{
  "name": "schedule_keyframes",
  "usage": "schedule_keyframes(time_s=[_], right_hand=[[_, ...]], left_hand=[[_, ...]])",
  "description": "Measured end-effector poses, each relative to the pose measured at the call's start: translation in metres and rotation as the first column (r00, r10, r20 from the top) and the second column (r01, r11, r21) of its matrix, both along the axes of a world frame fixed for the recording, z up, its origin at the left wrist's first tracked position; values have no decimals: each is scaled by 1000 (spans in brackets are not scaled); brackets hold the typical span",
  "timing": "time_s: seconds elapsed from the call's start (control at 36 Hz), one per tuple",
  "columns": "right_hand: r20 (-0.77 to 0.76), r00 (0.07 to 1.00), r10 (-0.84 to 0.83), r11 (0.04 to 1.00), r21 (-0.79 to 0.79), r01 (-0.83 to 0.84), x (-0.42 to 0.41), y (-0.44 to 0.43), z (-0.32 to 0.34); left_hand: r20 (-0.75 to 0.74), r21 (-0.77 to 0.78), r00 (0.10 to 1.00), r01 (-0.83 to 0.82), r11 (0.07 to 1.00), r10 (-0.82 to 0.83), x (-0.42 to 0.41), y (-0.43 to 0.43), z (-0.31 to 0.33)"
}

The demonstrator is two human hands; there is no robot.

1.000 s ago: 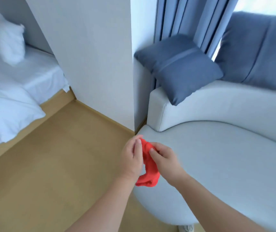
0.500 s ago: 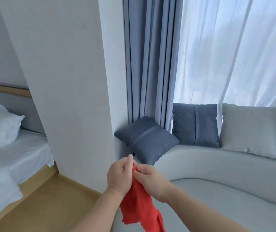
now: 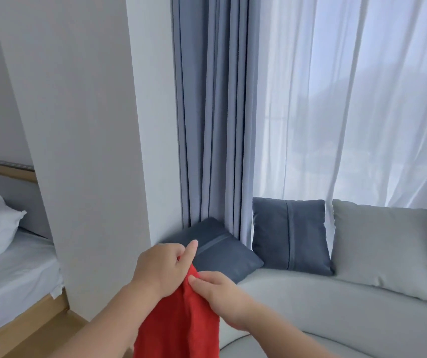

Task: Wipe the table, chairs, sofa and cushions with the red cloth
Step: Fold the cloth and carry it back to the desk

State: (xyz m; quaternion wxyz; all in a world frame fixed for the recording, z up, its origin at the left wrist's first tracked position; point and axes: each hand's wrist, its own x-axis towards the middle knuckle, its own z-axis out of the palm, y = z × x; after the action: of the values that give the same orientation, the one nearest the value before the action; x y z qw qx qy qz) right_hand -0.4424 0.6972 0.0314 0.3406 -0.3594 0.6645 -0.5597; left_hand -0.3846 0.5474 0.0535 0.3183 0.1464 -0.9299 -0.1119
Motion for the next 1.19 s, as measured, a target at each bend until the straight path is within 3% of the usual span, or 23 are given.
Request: schedule_keyframes(time_s=[0.14, 0.19, 0.28, 0.47, 0.58, 0.67, 0.75, 0.86, 0.97, 1.06, 1.14, 1.19], right_hand=[[-139, 981, 134, 991, 19, -132, -35, 19, 7], [-263, 965, 7, 998, 57, 8, -46, 17, 5], [-501, 852, -152, 972, 80, 220, -63, 14, 6], [-388, 920, -60, 998, -2, 64, -81, -12, 29], [-405, 914, -2, 999, -40, -16, -43, -55, 47], [-455, 876, 163, 985, 22, -172, 7, -93, 58], [-404, 803, 437, 898, 149, -414, 61, -120, 67], [-202, 577, 792, 611, 273, -743, 144, -158, 74], [-336, 327, 883, 454, 442, -773, 256, -195, 66], [-300, 332, 894, 433, 390, -813, 340, -217, 51], [-87, 330, 940, 341, 281, -897, 418, -231, 38], [32, 346, 938, 339, 130, -932, 468, -239, 39]], left_hand=[[8, 154, 991, -134, 979, 134, -41, 21, 28], [41, 184, 988, -156, 970, 151, -54, 27, 37], [92, 180, 986, -157, 971, 142, -64, 30, 46], [348, 165, 934, -149, 975, 84, 12, -12, 71], [490, 356, 872, -184, 916, -15, 97, -30, 80], [503, 389, 864, -264, 883, 37, 166, -38, 85], [425, 382, 885, -365, 849, 189, 244, -42, 93], [323, 452, 872, -483, 750, 367, 353, -36, 103], [219, 434, 784, -611, 662, 580, 453, -28, 112], [172, 384, 676, -716, 583, 717, 526, -16, 119], [145, 457, 512, -794, 402, 847, 601, 2, 124], [158, 492, 398, -825, 278, 904, 648, 18, 127]])
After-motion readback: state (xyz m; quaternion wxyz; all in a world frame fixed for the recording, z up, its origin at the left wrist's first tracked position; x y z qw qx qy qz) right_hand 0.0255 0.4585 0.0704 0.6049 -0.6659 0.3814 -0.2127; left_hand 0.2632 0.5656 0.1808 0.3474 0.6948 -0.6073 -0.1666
